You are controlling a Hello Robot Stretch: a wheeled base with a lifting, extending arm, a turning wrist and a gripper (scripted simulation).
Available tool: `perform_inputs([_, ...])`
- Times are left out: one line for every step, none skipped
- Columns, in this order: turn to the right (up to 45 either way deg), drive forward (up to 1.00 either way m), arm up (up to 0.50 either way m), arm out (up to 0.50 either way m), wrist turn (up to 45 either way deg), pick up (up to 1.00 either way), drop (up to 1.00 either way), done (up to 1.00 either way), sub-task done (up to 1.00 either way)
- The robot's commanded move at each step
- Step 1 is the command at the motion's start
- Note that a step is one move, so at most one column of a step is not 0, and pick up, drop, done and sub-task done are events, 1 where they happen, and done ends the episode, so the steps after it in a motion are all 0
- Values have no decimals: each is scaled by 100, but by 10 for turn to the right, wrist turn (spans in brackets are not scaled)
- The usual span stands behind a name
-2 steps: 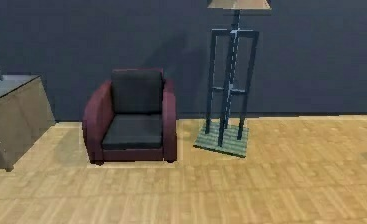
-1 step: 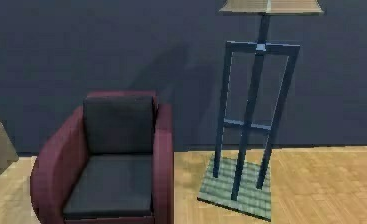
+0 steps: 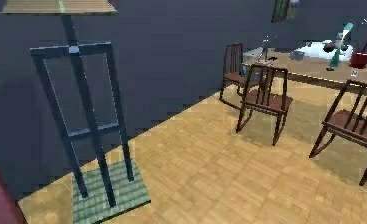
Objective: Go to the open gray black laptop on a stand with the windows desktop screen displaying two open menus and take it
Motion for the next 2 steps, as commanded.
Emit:
perform_inputs([210, 0, 0, 0, 0, 0, 0, 0, 0])
perform_inputs([0, 100, 0, 0, 0, 0, 0, 0, 0])
